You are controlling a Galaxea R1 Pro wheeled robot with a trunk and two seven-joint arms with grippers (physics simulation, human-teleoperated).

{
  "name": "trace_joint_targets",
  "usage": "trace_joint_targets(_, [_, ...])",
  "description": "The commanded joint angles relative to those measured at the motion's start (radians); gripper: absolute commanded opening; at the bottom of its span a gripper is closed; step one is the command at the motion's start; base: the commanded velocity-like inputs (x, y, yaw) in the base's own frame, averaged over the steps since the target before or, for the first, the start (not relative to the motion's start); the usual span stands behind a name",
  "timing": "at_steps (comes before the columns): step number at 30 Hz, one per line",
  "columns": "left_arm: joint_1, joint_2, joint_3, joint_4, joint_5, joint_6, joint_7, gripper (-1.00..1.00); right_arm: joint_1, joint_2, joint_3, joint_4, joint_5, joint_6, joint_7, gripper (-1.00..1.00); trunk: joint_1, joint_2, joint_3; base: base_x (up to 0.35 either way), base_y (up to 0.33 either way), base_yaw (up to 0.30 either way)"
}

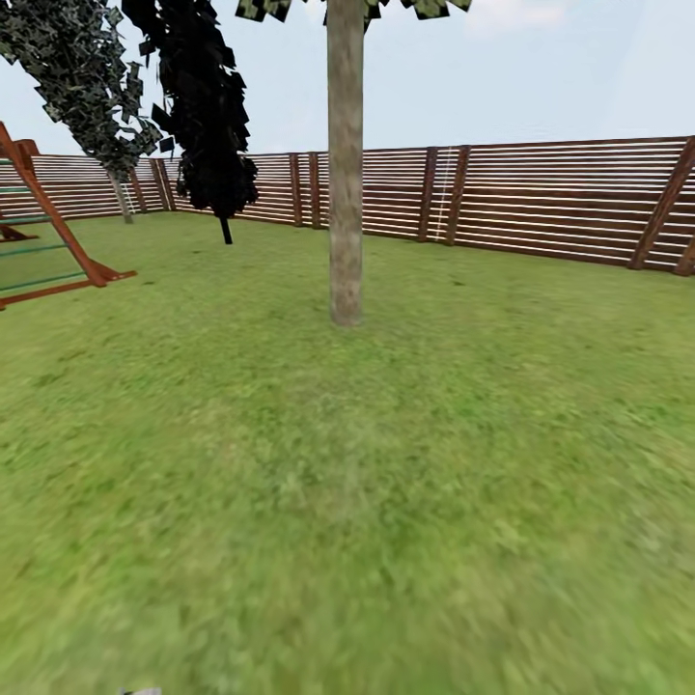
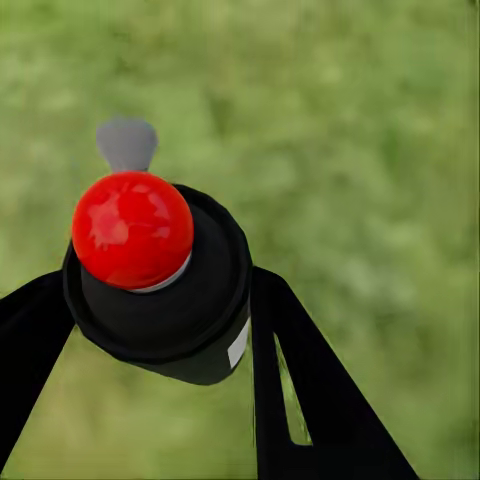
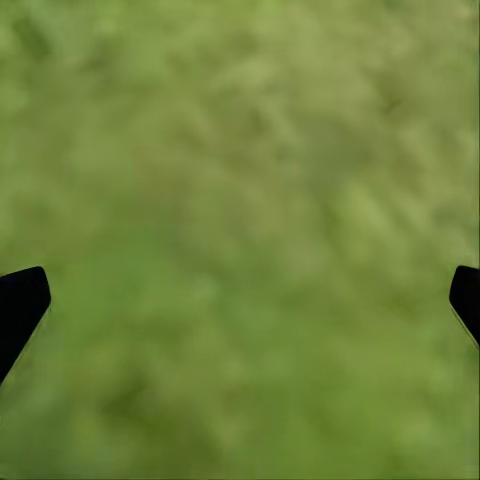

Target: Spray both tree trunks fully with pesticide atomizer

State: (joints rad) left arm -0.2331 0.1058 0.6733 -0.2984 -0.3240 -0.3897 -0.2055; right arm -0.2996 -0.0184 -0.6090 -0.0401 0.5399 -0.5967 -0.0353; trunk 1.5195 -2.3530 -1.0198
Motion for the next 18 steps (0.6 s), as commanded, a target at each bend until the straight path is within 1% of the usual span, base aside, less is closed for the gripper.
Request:
trace_joint_targets(1, [0.0,0.0,0.0,0.0,0.0,0.0,0.0,-1.0,0.0,0.0,0.0,0.0,0.0,0.0,0.0,1.0,0.0,0.0,0.0,0.344,0.0,0.0])
trace_joint_targets(18, [0.0,0.0,0.0,0.001,0.0,0.0,0.0,-1.0,0.0,0.0,0.0,0.0,0.0,0.0,0.0,1.0,0.0,0.0,0.0,0.344,0.0,0.0])
